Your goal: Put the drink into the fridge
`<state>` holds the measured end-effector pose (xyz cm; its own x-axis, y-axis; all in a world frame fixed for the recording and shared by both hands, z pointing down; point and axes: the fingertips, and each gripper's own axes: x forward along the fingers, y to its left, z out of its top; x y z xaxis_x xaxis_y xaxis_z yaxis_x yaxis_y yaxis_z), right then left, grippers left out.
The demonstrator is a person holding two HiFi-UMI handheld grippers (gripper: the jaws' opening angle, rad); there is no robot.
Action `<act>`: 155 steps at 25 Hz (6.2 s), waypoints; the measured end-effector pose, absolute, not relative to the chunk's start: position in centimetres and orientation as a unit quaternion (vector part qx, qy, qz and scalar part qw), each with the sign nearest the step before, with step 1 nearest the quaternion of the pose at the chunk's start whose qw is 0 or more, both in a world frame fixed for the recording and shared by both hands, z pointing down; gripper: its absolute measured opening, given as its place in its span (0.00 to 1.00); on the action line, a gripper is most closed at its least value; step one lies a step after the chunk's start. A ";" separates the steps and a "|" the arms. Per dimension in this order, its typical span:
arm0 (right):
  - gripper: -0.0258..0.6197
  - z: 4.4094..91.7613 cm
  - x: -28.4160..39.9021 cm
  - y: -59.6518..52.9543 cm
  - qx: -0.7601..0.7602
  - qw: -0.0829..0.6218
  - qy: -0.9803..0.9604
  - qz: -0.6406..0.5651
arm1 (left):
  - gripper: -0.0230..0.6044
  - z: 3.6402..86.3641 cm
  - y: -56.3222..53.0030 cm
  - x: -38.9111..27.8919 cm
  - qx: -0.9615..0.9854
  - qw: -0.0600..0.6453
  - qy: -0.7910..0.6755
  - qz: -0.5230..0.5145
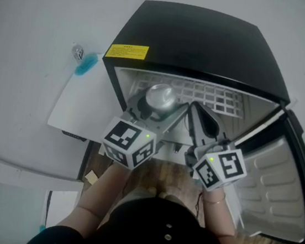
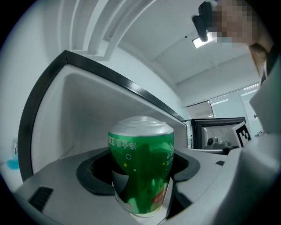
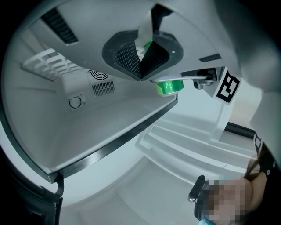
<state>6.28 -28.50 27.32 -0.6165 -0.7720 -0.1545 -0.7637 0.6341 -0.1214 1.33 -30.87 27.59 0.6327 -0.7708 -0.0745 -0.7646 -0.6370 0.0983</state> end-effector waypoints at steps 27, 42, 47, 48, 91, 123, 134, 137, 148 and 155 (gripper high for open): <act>0.05 26.8 7.2 -32.1 -0.438 0.102 0.893 -0.012 | 0.58 26.7 -35.9 2.4 0.900 0.000 -0.436 -0.033; 0.05 27.3 6.9 -32.5 -0.437 0.100 0.894 -0.022 | 0.58 27.5 -37.1 2.5 0.895 -0.006 -0.447 0.014; 0.05 27.8 7.0 -32.4 -0.438 0.094 0.894 -0.025 | 0.59 27.6 -37.3 2.6 0.891 -0.008 -0.454 0.019; 0.05 27.9 7.1 -32.4 -0.439 0.094 0.893 -0.026 | 0.59 27.6 -37.3 2.6 0.890 -0.008 -0.455 0.020; 0.05 30.3 5.4 -30.4 -0.424 0.084 0.900 -0.063 | 0.61 25.9 -34.2 0.6 0.883 -0.006 -0.468 -0.043; 0.05 30.6 4.3 -28.8 -0.416 0.085 0.903 -0.068 | 0.08 29.0 -29.8 -0.3 0.872 0.006 -0.489 -0.033; 0.05 30.7 4.8 -28.7 -0.419 0.084 0.901 -0.070 | 0.05 29.6 -30.3 0.1 0.866 0.008 -0.499 -0.017; 0.05 30.8 4.9 -28.8 -0.420 0.084 0.901 -0.072 | 0.05 29.5 -30.6 -0.1 0.864 0.005 -0.503 -0.015; 0.05 31.2 5.4 -29.6 -0.424 0.081 0.899 -0.076 | 0.05 29.8 -31.3 0.1 0.861 0.005 -0.508 -0.012; 0.05 31.1 5.4 -30.1 -0.422 0.080 0.900 -0.074 | 0.05 29.7 -31.9 0.5 0.863 0.009 -0.504 -0.011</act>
